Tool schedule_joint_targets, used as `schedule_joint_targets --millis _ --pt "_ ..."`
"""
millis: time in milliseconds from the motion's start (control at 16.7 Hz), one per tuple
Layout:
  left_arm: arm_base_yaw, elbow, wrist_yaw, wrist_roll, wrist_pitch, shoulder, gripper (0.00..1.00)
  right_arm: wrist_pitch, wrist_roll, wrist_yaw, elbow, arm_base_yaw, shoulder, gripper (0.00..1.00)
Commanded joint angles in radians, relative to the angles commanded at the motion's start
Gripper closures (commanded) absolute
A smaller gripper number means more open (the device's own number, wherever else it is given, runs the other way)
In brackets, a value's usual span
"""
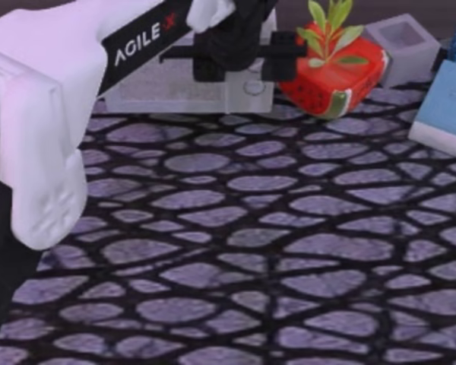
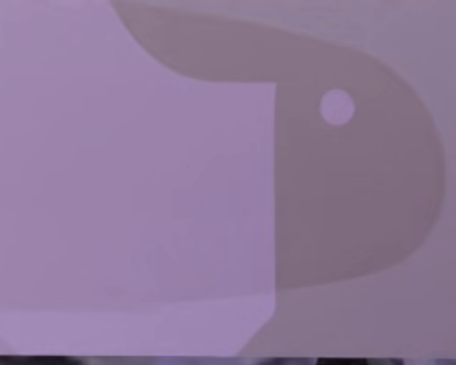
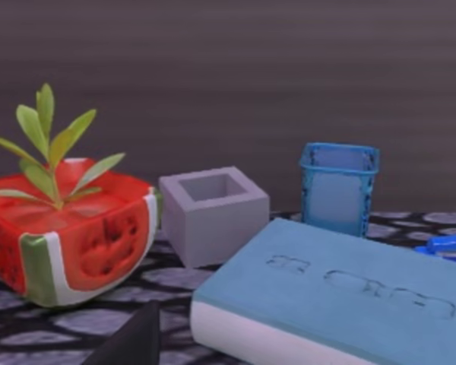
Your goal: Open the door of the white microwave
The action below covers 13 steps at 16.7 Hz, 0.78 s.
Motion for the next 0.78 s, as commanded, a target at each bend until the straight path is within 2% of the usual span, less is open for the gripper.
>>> schedule_joint_targets --millis 60,480,780 --pt "-0.033 -0.032 0.022 -0.009 0.004 0.001 1.0 0.0 0.0 0.0 0.0 0.0 0.0 0.0" --pt "-0.03 -0.212 -0.011 -0.026 0.079 -0.118 1.0 0.0 0.0 0.0 0.0 0.0 0.0 0.0" --pt "-0.03 -0.23 -0.015 -0.028 0.089 -0.133 1.0 0.0 0.0 0.0 0.0 0.0 0.0 0.0"
